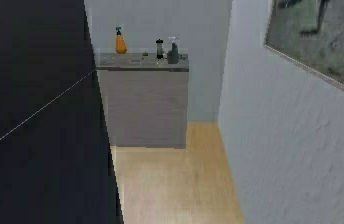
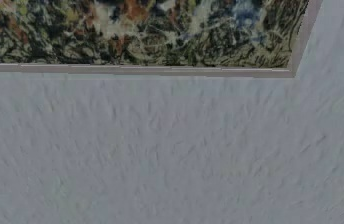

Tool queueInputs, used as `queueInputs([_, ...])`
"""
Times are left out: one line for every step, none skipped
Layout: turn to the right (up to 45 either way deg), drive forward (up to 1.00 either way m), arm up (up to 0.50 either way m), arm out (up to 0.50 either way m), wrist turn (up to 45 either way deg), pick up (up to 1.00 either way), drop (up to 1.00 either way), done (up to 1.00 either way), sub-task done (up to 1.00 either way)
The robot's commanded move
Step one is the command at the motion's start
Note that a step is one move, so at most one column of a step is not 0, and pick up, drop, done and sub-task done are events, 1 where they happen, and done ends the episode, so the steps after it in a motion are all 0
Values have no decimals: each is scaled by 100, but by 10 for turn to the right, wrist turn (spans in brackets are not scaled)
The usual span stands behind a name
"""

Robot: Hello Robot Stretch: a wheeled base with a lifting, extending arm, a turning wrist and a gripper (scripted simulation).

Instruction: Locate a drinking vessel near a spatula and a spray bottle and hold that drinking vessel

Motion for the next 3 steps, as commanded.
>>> queueInputs([30,0,0,0,0,0,0,0,0])
queueInputs([0,100,0,0,0,0,0,0,0])
queueInputs([90,0,0,0,0,0,0,0,0])
